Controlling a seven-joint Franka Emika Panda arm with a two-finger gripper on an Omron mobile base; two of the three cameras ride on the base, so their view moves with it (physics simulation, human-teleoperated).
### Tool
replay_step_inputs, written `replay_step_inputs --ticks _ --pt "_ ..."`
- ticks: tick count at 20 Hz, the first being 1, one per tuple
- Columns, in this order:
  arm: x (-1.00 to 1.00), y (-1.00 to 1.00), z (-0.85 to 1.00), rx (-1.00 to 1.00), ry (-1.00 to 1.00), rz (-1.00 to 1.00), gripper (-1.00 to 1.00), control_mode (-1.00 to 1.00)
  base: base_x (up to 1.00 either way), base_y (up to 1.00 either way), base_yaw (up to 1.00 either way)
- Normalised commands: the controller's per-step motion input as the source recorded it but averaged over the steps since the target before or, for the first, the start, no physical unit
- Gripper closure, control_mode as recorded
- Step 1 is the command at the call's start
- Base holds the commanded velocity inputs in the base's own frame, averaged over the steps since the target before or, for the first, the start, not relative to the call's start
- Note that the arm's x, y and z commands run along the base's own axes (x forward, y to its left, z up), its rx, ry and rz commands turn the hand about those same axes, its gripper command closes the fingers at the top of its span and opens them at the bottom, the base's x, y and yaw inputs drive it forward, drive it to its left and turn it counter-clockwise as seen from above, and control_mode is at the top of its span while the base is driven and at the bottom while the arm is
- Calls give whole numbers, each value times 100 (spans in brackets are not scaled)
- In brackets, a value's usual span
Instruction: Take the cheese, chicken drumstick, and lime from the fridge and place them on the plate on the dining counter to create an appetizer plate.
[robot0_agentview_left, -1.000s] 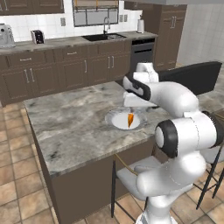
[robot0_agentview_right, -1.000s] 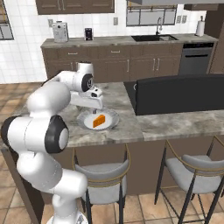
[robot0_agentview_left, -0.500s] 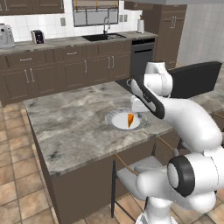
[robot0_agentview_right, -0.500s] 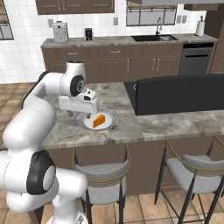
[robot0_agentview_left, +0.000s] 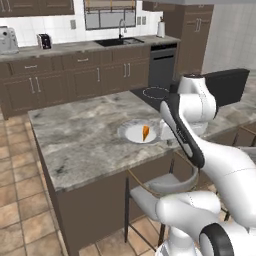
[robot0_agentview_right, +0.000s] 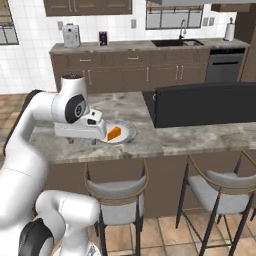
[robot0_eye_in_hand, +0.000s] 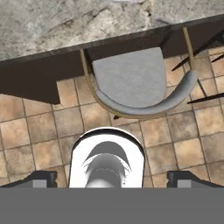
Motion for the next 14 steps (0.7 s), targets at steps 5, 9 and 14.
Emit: replay_step_inputs --ticks 5,9,14 --pt "0 0 0 0 0 0 -100 100 -69 20 18" --pt "0 0 0 0 0 0 -100 100 -51 57 39" --pt "0 0 0 0 0 0 -100 100 -10 95 60"
